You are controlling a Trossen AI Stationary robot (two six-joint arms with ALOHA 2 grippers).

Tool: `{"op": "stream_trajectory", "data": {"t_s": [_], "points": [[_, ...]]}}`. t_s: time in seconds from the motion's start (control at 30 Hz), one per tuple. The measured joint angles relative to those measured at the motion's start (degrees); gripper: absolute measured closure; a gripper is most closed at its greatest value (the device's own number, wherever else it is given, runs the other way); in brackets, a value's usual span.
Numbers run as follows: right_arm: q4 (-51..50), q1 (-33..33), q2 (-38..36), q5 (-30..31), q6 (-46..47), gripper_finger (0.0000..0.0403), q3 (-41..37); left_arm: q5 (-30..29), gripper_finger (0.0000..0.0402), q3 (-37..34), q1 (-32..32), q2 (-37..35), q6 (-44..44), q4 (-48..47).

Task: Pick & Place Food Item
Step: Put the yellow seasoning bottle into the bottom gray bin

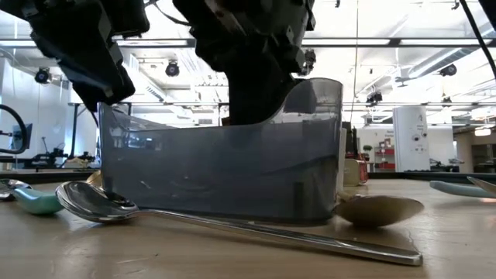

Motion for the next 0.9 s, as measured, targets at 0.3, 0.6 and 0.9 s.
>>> {"op": "stream_trajectory", "data": {"t_s": [0.3,0.6,0.9], "points": [[-3.12,0.16,-9.09,1.93,-4.23,0.0392,0.07,-0.48,0.0394,0.0,-0.02,-11.0,-0.73,-0.97],[-18.84,0.85,-22.29,8.68,-3.63,0.0392,-0.6,-0.37,0.0394,6.12,-0.05,-19.77,-8.39,-35.09],[-38.04,3.93,-29.12,20.72,8.74,0.0368,-1.3,-2.25,0.0393,6.55,1.45,-19.91,-28.63,-50.1]]}}
